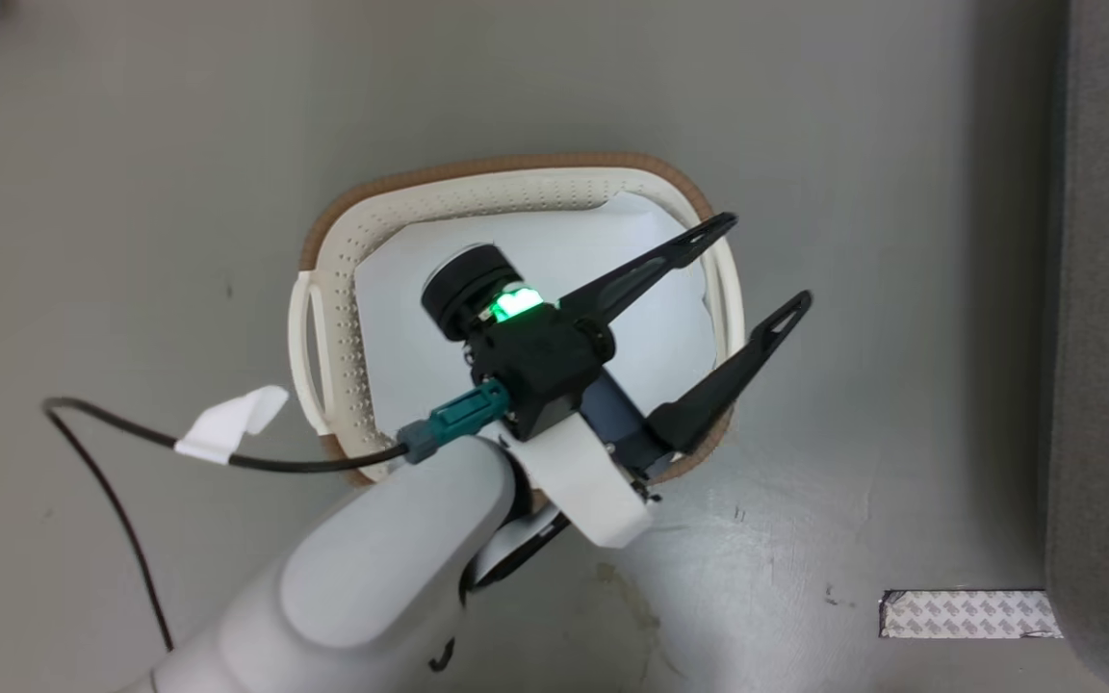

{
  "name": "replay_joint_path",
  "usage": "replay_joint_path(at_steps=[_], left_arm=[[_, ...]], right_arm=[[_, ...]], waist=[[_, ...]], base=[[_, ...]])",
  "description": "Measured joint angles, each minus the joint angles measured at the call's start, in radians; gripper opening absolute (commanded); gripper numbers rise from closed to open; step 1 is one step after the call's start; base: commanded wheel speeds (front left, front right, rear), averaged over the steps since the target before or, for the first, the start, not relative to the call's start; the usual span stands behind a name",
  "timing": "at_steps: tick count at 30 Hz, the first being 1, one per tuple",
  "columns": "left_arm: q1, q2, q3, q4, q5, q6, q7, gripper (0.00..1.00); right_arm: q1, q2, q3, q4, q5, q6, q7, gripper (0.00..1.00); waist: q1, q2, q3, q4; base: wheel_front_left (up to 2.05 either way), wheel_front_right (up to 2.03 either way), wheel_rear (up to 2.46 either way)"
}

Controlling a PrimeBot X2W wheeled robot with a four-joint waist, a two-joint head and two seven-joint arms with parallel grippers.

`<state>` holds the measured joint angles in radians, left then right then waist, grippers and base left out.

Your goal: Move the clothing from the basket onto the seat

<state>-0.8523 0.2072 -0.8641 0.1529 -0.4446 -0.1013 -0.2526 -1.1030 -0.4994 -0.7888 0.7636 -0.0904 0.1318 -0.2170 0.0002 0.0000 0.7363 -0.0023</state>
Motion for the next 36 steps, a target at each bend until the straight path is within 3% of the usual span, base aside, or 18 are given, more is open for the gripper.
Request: replay_joint_path(at_steps=[4, 5, 6, 7, 11, 17, 22, 28, 36], left_arm=[[0.028, 0.028, 0.007, -0.004, -0.006, 0.01, 0.0, 1.0], [0.034, 0.032, 0.01, -0.004, -0.008, 0.013, 0.0, 1.0], [0.041, 0.033, 0.012, -0.004, -0.013, 0.016, 0.0, 1.0], [0.047, 0.035, 0.013, -0.005, -0.015, 0.019, -0.001, 1.0], [0.075, 0.036, 0.023, -0.001, -0.027, 0.025, -0.004, 1.0], [0.131, 0.035, 0.042, 0.022, -0.056, 0.031, -0.006, 1.0], [0.218, 0.042, 0.084, 0.038, -0.076, 0.043, -0.011, 1.0], [0.386, 0.044, 0.186, 0.042, -0.079, 0.086, -0.012, 1.0], [0.609, 0.044, 0.338, 0.068, -0.054, 0.128, -0.012, 1.0]], right_arm=[[0.013, 0.033, -0.061, 0.044, -0.077, 0.0, -0.016, 0.05], [0.016, 0.037, -0.066, 0.051, -0.096, 0.0, -0.022, 0.33], [0.018, 0.039, -0.071, 0.057, -0.111, 0.0, -0.023, 0.51], [0.02, 0.042, -0.075, 0.063, -0.119, 0.0, -0.028, 1.0], [0.064, 0.055, -0.036, 0.099, -0.163, 0.0, -0.037, 1.0], [0.17, 0.087, 0.074, 0.095, -0.137, 0.0, -0.044, 1.0], [0.345, 0.144, 0.212, -0.115, -0.034, 0.0, -0.046, 1.0], [0.63, 0.235, 0.335, -0.385, 0.081, 0.0, -0.046, 1.0], [0.893, 0.326, 0.457, -0.578, 0.135, 0.0, -0.048, 1.0]], waist=[[0.0, 0.0, 0.002, -0.002], [0.0, -0.0001, -0.003, -0.007], [0.0, 0.0, -0.008, -0.011], [0.0, 0.0, -0.014, -0.015], [-0.0001, 0.0, -0.062, -0.037], [-0.0002, 0.0, -0.154, -0.061], [-0.0003, 0.0, -0.253, -0.077], [-0.0005, 0.0, -0.39, -0.078], [-0.0006, 0.0, -0.561, -0.061]], base=[[0.0, 0.0, 0.0], [0.0, 0.0, 0.0], [0.0, 0.0, 0.0], [0.0, 0.0, 0.0], [0.0, 0.0, 0.0], [0.0, 0.0, 0.0], [0.0, 0.0, 0.0], [0.0, 0.0, 0.0], [0.0, 0.0, 0.0]])
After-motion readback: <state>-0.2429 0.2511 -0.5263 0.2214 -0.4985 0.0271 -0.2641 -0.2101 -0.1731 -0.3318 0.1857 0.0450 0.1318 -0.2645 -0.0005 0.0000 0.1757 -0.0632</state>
